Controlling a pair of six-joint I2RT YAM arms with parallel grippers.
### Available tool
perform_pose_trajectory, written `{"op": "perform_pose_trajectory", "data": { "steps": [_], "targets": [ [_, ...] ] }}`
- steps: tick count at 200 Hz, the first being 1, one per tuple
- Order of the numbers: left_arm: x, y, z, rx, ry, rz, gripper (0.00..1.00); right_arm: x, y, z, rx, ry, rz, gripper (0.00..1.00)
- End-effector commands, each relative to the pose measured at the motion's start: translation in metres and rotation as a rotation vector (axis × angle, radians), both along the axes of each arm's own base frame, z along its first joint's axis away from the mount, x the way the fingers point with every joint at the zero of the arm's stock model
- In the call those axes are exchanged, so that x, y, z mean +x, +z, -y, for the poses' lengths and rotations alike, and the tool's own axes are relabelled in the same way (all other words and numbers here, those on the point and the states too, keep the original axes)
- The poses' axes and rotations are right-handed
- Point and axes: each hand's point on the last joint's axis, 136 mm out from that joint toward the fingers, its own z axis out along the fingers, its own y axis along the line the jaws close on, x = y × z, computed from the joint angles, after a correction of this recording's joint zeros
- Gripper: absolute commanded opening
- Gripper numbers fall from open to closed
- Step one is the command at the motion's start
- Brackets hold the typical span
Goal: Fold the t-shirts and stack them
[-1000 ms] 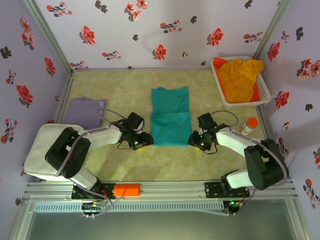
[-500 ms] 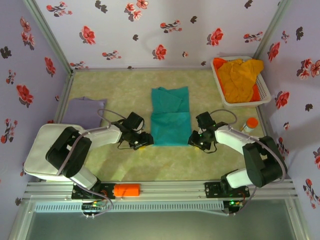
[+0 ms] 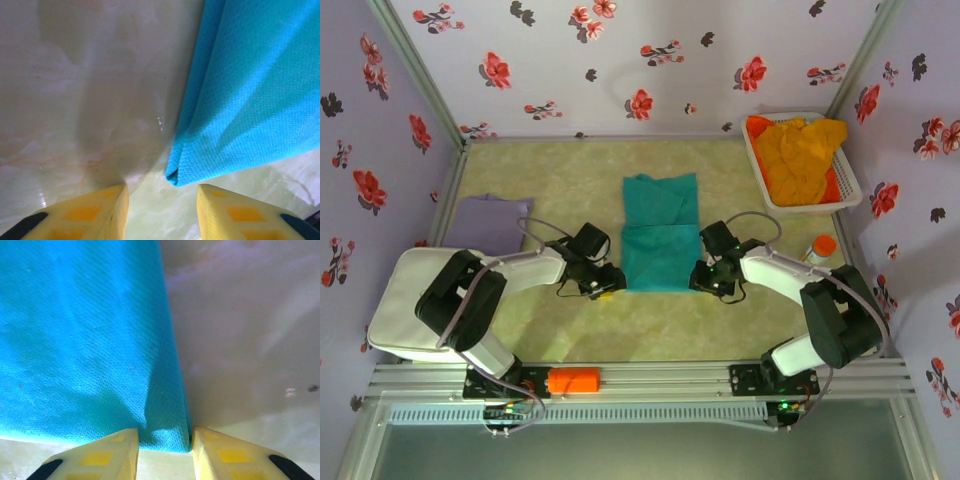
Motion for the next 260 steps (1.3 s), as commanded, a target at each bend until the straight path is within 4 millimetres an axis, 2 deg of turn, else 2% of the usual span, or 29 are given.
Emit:
{"op": "perform_pose_trajectory", "data": {
  "steps": [1,41,86,154,196,226,260],
  "targets": [
    [-0.001,-0.001,0.012,-0.012,-0.005,-0.025,0.41,0.008,0.005,-0.006,0.004,0.024,0.030,0.33],
    [0.008,0.003,0.022,-0.028,-0.003,-0.013,0.40,0.006,0.000,-0.004,-0.011,0.028,0.023,0.33],
    [0.013,-0.005,0.023,-0.004,0.001,-0.016,0.29,0.003,-0.005,-0.002,-0.026,0.033,0.010,0.32],
    [0.017,-0.013,0.024,0.013,0.003,-0.024,0.20,0.001,-0.006,0.005,-0.063,0.032,0.016,0.33],
    [0.018,-0.015,0.025,0.014,0.004,-0.025,0.15,-0.001,-0.012,0.001,-0.058,0.040,0.002,0.28],
    [0.018,-0.017,0.025,0.014,0.006,-0.023,0.10,-0.001,-0.014,-0.007,-0.005,0.024,0.009,0.17],
    [0.022,-0.012,0.024,0.011,0.008,0.014,0.01,0.000,-0.014,-0.009,0.004,0.018,0.011,0.09]
  ]
}}
